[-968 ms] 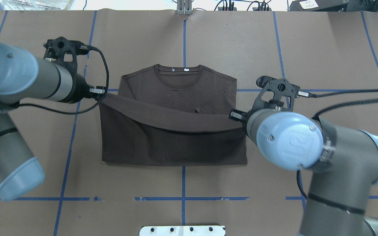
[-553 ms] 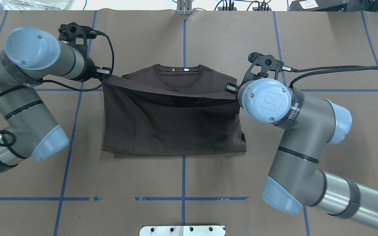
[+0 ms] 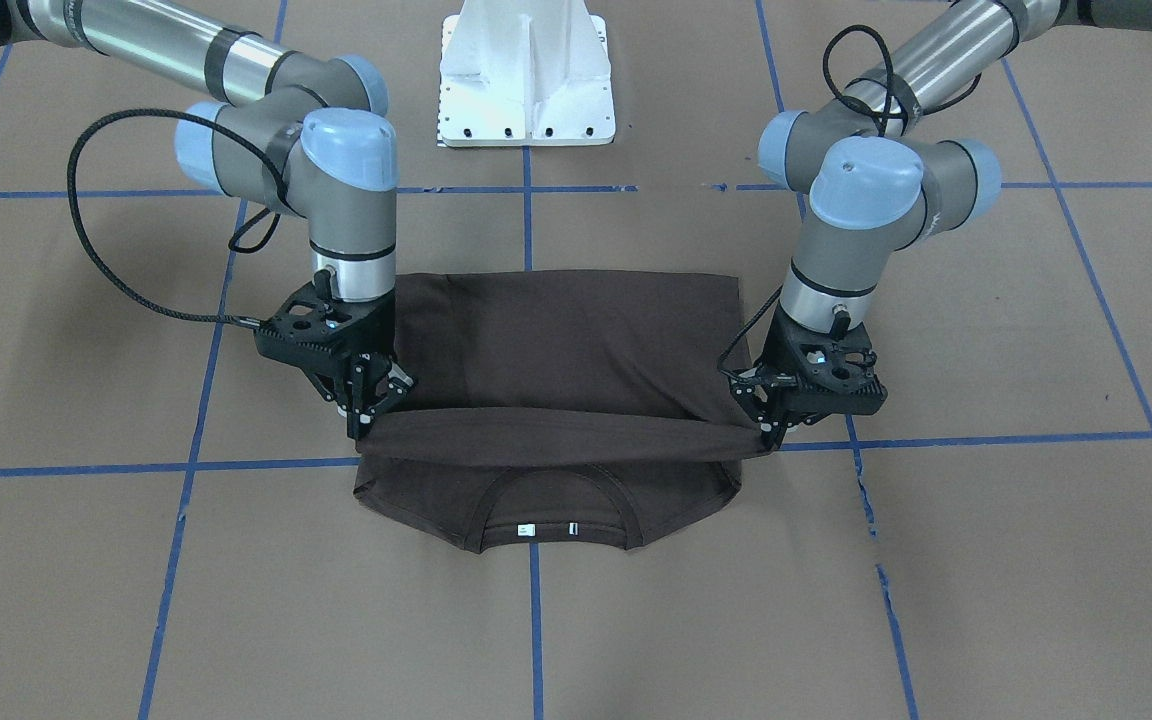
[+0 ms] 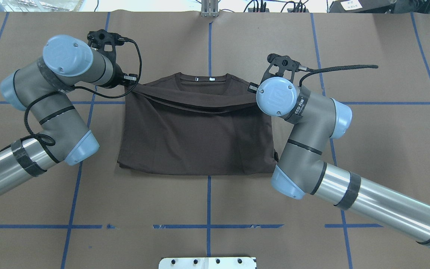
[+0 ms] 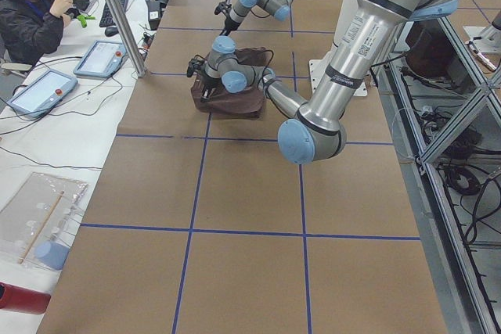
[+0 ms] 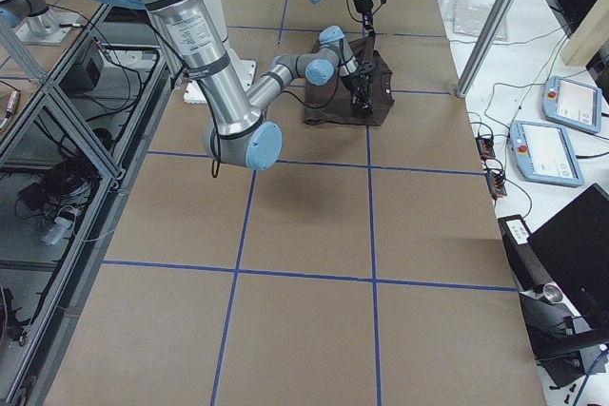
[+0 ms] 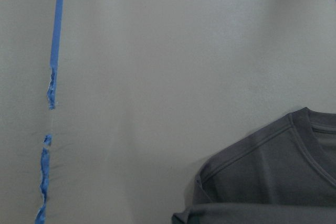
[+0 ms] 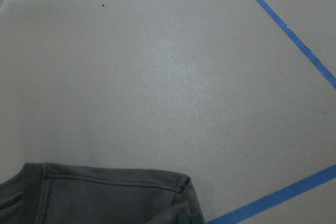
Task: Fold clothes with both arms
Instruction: 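Lower the folded hem onto the shirt near the collar with both grippers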
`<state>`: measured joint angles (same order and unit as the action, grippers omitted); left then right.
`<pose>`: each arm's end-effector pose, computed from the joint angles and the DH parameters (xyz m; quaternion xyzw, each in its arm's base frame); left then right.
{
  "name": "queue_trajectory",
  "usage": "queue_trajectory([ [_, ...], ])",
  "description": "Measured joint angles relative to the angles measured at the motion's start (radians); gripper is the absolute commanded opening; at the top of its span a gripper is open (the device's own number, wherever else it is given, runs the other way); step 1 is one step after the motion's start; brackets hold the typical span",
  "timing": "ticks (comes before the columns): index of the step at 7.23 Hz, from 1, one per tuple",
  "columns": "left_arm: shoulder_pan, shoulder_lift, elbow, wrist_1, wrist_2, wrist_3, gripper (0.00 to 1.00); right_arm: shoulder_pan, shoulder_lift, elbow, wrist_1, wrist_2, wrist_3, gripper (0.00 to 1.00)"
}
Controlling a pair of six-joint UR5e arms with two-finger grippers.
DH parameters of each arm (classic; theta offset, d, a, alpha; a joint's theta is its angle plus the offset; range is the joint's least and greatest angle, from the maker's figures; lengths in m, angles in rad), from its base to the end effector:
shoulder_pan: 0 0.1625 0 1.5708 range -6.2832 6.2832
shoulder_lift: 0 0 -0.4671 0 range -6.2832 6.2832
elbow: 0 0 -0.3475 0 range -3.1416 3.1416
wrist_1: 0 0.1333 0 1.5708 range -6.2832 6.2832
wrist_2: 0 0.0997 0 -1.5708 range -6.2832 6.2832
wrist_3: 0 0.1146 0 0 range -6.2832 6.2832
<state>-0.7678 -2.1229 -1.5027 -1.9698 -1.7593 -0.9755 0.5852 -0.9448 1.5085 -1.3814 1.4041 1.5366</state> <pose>0.4280 -0.5686 0.3929 0.2019 0.3840 -0.0375 0.9002 -0.5139 -0.5233 0.3696 0.1854 -0.3254 0.2815 0.8834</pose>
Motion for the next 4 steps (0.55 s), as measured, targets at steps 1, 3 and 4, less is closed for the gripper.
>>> queue_trajectory([
  [1, 0.002, -0.016, 0.036, -0.007, 0.01, 0.0, 0.0, 0.005, 0.008, -0.041, 0.025, 0.001, -0.001, 0.0],
  [3, 0.003, -0.028, 0.073, -0.019, 0.035, 0.002, 0.0, 0.016, 0.012, -0.067, 0.039, 0.001, -0.005, 0.0],
  [4, 0.004, -0.031, 0.078, -0.02, 0.038, 0.002, 0.0, 0.023, 0.012, -0.069, 0.04, 0.001, -0.009, 0.0],
])
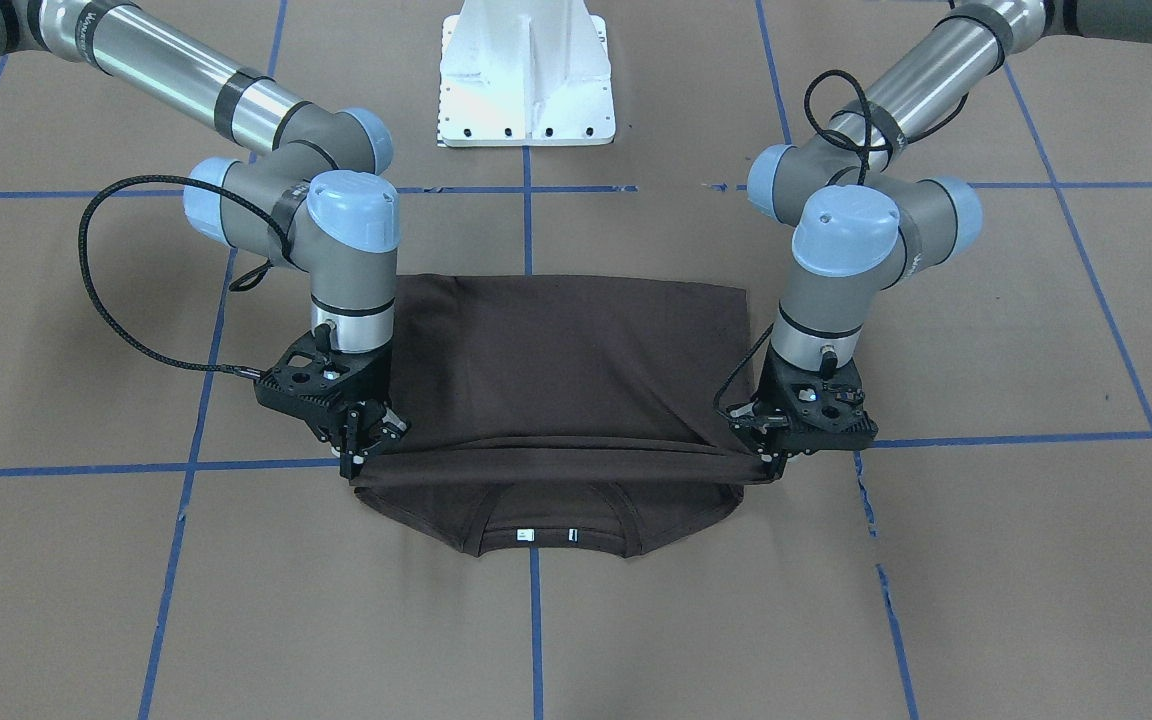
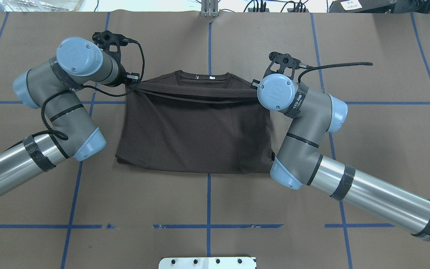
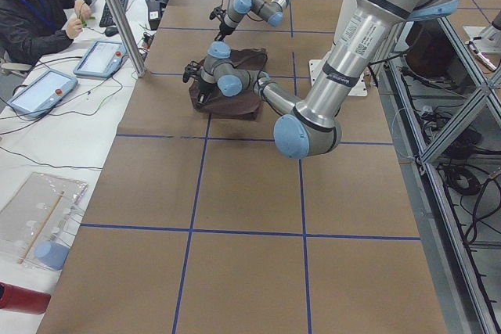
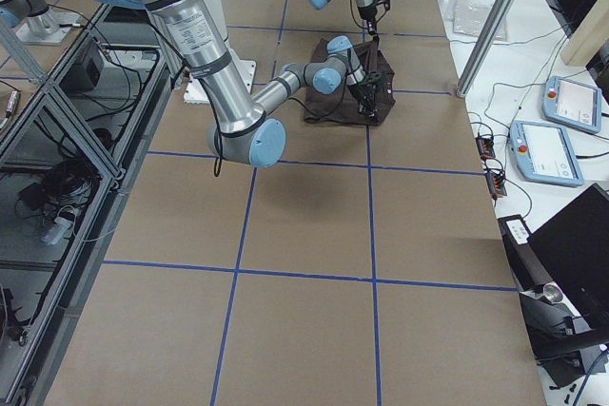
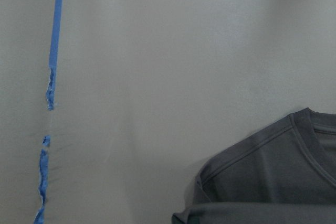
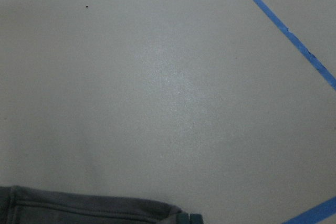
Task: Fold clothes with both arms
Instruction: 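Lower the folded hem onto the shirt near the collar with both grippers, then release the hem and pull the left gripper back while the right gripper holds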
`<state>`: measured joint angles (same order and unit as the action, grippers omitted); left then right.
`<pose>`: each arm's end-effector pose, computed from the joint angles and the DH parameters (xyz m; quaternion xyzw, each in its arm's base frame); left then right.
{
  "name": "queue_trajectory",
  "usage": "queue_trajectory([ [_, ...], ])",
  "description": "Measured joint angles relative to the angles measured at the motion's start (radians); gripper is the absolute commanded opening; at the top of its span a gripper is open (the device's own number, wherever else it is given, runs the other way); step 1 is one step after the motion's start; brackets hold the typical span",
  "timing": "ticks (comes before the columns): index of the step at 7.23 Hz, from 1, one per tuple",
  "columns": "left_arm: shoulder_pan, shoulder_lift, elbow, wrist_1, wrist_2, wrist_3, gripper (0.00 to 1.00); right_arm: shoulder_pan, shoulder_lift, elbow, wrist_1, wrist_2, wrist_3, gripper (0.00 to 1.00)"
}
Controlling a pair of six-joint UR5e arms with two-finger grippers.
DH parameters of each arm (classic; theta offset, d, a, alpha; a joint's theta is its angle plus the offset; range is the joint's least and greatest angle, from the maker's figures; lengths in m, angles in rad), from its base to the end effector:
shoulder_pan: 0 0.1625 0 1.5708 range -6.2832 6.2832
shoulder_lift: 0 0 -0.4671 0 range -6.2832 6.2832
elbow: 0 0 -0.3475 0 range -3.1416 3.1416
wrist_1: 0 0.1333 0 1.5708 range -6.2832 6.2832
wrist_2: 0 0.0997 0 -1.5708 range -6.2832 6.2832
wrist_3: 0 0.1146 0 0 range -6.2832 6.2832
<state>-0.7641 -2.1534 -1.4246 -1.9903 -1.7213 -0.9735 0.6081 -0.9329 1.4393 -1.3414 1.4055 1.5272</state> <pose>0.4416 -0.5840 0.4046 0.2073 0.3647 -0.0445 0.9067 -0.5137 -0.5430 0.3861 0.1877 -0.3149 0.2875 0.8848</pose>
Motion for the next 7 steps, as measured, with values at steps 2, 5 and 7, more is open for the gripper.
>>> queue_trajectory([
  [2, 0.0, -0.005, 0.0, -0.001, 0.002, -0.005, 0.99, 0.012, -0.001, -0.002, 0.0, 0.011, -0.01, 1.0],
  [5, 0.011, 0.034, -0.091, -0.04, -0.026, -0.002, 1.0, 0.023, -0.001, 0.008, 0.003, 0.044, -0.159, 1.0],
  [7, 0.079, 0.178, -0.285, -0.051, -0.049, -0.022, 1.0, 0.041, -0.009, 0.058, 0.005, 0.112, -0.245, 1.0],
])
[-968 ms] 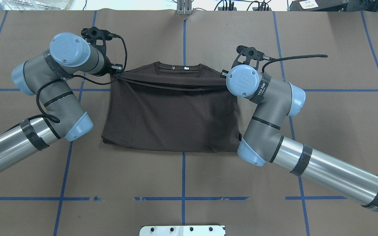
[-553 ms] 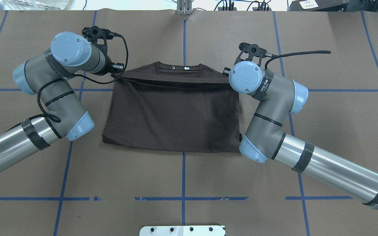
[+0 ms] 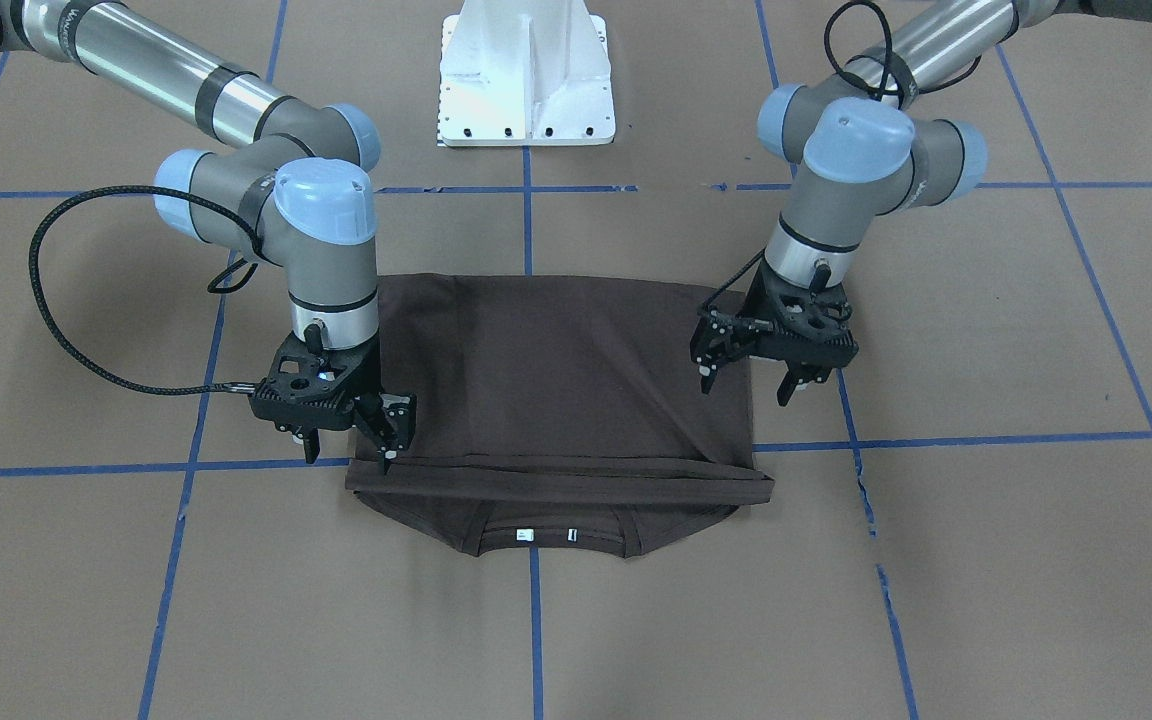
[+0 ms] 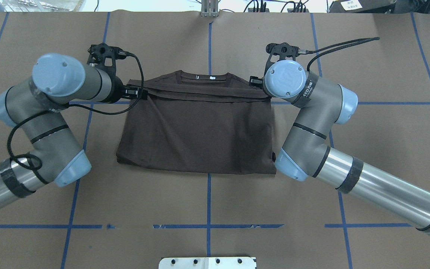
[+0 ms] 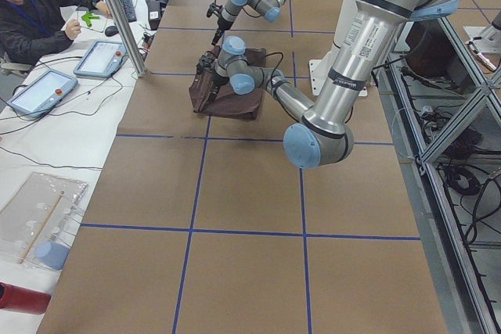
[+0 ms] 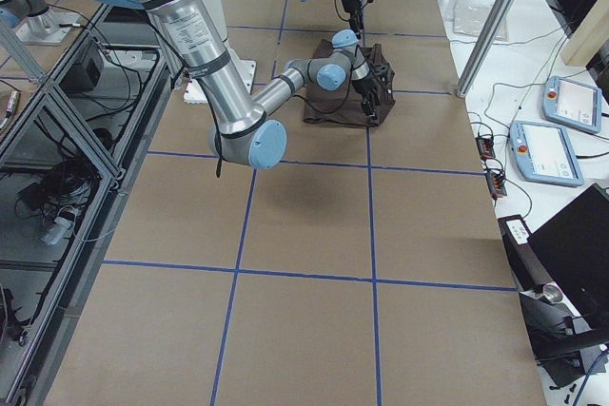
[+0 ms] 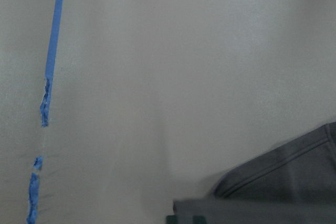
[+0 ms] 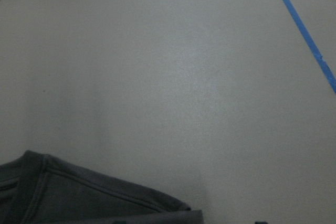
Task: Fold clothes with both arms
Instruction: 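Release the hem and pull the left gripper back while the right gripper holds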
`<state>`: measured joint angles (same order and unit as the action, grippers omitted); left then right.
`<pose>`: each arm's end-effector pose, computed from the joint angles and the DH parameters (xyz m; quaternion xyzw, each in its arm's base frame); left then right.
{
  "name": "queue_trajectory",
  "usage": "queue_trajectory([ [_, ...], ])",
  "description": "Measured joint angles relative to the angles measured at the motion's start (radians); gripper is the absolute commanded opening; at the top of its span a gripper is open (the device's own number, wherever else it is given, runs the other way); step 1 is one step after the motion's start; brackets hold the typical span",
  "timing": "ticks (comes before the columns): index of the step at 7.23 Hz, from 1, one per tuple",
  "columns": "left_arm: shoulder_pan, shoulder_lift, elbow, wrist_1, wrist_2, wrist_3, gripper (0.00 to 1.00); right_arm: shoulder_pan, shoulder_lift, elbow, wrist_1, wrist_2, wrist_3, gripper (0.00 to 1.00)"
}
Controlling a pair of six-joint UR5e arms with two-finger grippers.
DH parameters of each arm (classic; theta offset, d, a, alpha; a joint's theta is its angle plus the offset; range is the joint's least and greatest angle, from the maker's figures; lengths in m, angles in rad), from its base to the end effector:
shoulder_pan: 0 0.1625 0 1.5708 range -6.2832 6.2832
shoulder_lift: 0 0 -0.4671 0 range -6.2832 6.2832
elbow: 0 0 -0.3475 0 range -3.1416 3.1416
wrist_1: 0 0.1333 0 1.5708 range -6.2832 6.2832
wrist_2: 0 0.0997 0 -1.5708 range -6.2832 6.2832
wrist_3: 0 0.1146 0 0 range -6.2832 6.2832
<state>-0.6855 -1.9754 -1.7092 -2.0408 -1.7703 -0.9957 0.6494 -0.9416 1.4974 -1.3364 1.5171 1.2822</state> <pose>0.4173 -0.4841 0.3872 0.2142 0.4413 0.0002 0.8714 -0.4903 -0.5474 0.3665 0.1960 -0.3320 0.1757 0.9058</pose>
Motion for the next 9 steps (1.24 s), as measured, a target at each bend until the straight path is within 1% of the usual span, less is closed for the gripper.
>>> queue_trajectory([
  [1, 0.047, 0.082, -0.088, -0.005, 0.006, -0.035, 0.92, 0.002, -0.003, 0.015, 0.001, 0.011, -0.01, 1.0],
  [2, 0.094, 0.145, -0.133, -0.022, 0.027, -0.073, 0.81, 0.002, -0.005, 0.021, 0.001, 0.015, -0.014, 1.0],
  [4, 0.168, 0.225, -0.144, -0.086, 0.069, -0.141, 0.7, 0.003, -0.007, 0.024, 0.002, 0.015, -0.015, 1.0],
  [5, 0.187, 0.238, -0.136, -0.099, 0.083, -0.167, 0.65, 0.003, -0.007, 0.026, 0.002, 0.015, -0.016, 1.0],
  [6, 0.197, 0.239, -0.128, -0.104, 0.09, -0.18, 0.56, 0.004, -0.008, 0.027, 0.001, 0.016, -0.019, 1.0],
  [8, 0.208, 0.236, -0.123, -0.106, 0.092, -0.201, 0.34, 0.005, -0.008, 0.027, 0.0, 0.017, -0.022, 1.0],
  [9, 0.215, 0.234, -0.122, -0.107, 0.092, -0.212, 0.15, 0.006, -0.008, 0.027, 0.0, 0.017, -0.022, 1.0],
])
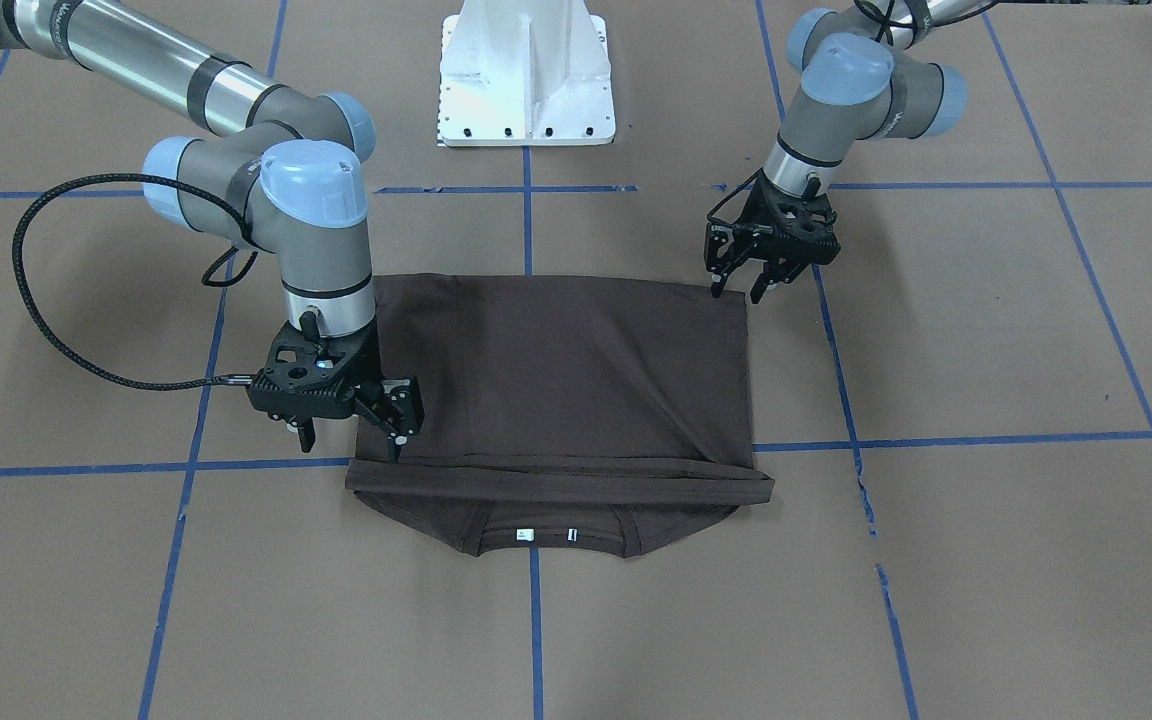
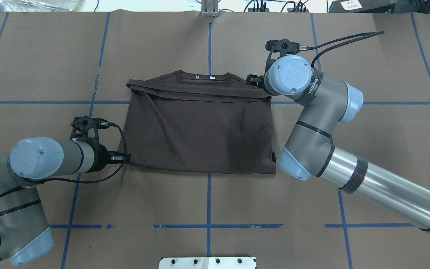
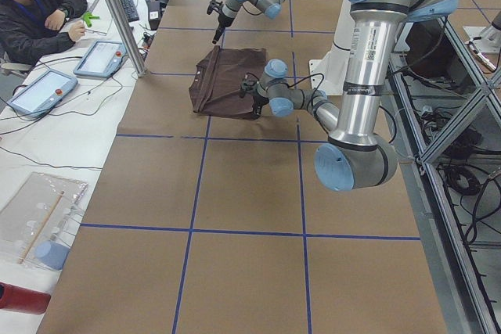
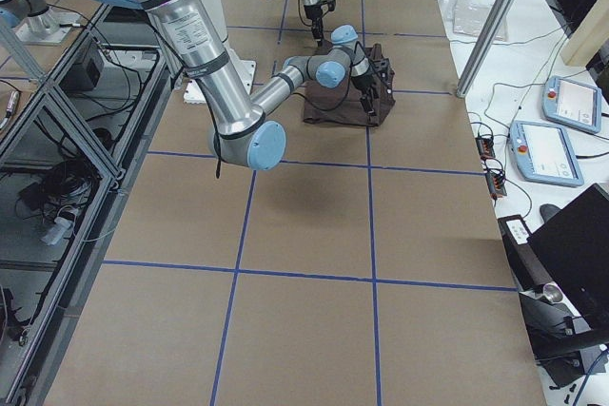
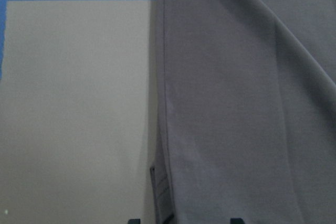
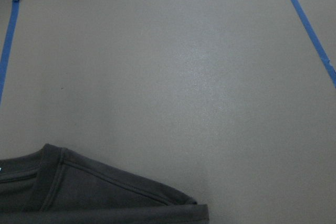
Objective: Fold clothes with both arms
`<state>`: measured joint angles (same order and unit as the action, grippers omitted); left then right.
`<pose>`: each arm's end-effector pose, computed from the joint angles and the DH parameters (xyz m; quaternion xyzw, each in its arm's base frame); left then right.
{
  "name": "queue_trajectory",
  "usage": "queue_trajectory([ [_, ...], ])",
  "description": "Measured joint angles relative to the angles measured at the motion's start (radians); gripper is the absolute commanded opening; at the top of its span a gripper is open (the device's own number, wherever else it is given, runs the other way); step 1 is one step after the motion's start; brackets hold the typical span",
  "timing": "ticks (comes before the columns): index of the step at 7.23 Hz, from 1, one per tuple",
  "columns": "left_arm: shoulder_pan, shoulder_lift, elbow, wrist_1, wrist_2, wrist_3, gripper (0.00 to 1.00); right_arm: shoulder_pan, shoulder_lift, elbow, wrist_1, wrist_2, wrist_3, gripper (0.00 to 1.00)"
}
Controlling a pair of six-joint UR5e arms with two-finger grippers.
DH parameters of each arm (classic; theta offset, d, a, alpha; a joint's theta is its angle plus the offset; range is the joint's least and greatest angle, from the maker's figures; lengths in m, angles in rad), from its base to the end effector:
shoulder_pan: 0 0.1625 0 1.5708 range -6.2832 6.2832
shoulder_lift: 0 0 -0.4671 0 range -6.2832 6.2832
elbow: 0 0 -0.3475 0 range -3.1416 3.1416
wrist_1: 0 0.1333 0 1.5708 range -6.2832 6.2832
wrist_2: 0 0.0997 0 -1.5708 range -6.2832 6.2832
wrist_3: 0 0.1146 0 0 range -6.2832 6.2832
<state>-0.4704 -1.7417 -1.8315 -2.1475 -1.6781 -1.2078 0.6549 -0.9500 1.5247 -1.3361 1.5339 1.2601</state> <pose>0.4306 -0.3547 0.4538 0.1523 0.4601 -0.0211 0.8745 -0.4834 -0.5446 0.3604 0.1978 -0.3408 0.1645 0.9042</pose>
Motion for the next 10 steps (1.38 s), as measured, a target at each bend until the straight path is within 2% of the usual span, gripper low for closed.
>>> queue_trajectory([
  [1, 0.008, -0.003, 0.001, 0.0, 0.0, -0.005, 0.0, 0.0, -0.001, 0.0, 0.0, 0.0, 0.0, 1.0],
  [5, 0.012, -0.002, -0.008, 0.002, 0.005, 0.011, 0.0, 0.0, -0.004, 0.0, 0.0, 0.0, 0.001, 1.0],
  [7, -0.065, 0.005, 0.007, 0.005, 0.005, 0.121, 0.0, 0.0, -0.01, 0.0, 0.0, 0.0, 0.002, 1.0],
  [9, -0.188, -0.007, 0.106, -0.002, 0.002, 0.263, 0.0, 0.0, -0.014, 0.0, 0.001, 0.0, 0.002, 1.0],
  [10, -0.258, -0.059, 0.199, -0.01, 0.002, 0.333, 0.0, 0.001, -0.014, 0.0, 0.001, 0.0, 0.002, 1.0],
])
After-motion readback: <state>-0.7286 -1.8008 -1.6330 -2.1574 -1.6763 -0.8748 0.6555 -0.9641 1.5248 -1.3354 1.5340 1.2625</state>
